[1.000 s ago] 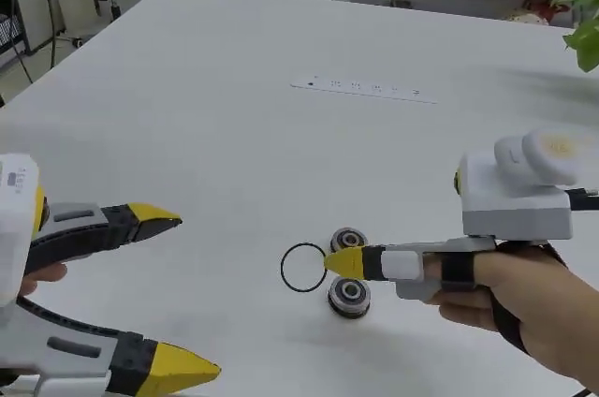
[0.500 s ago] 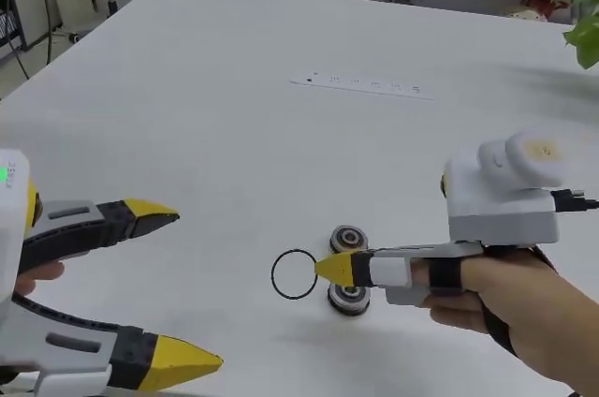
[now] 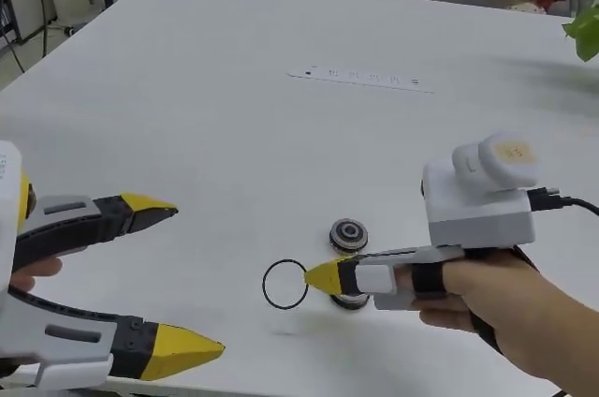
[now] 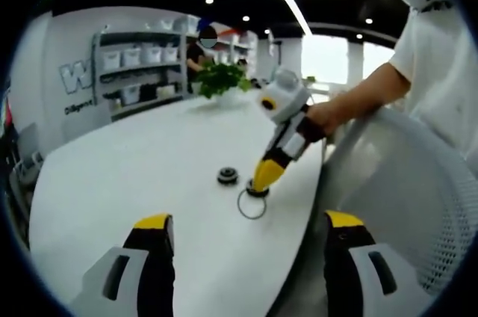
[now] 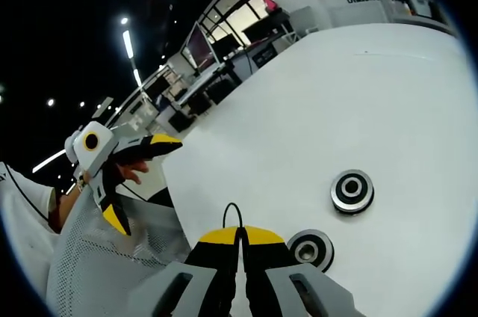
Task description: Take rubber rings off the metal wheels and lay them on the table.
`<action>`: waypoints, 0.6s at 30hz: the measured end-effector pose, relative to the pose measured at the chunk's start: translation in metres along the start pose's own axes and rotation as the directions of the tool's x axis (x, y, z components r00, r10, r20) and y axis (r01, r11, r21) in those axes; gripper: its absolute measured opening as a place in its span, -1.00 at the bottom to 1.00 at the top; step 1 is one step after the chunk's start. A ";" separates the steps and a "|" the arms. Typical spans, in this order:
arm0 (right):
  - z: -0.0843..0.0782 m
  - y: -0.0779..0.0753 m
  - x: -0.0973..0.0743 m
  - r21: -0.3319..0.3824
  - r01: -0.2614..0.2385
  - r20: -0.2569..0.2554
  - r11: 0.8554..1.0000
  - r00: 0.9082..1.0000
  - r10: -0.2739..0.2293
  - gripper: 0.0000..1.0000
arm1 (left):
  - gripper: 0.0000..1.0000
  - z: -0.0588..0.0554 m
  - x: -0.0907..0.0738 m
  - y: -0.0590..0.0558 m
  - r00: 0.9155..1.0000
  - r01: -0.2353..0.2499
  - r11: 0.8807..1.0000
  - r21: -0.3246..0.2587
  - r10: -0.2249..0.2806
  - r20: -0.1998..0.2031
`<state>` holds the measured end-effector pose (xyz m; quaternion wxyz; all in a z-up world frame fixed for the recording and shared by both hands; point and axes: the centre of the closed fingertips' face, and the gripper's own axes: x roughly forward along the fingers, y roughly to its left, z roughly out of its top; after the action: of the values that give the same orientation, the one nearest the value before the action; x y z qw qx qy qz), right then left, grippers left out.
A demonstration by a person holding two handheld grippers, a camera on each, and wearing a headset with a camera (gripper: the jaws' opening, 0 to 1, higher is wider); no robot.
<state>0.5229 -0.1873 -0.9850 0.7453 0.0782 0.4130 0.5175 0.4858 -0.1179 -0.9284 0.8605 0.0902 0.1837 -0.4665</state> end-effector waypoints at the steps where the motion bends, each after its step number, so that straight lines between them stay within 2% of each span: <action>1: 0.000 0.000 0.000 -0.002 0.001 -0.001 1.000 1.000 -0.001 -1.00 | 0.67 0.000 0.000 -0.001 1.000 0.003 1.000 0.001 -0.003 -0.002; 18: -0.003 -0.013 0.006 -0.021 0.047 -0.007 0.999 0.999 -0.047 -1.00 | 0.64 -0.002 0.002 -0.003 1.000 0.016 1.000 0.009 -0.016 -0.022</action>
<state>0.5308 -0.1888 -0.9972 0.7565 0.0590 0.4120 0.5045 0.4841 -0.1203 -0.9311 0.8543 0.0976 0.1917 -0.4731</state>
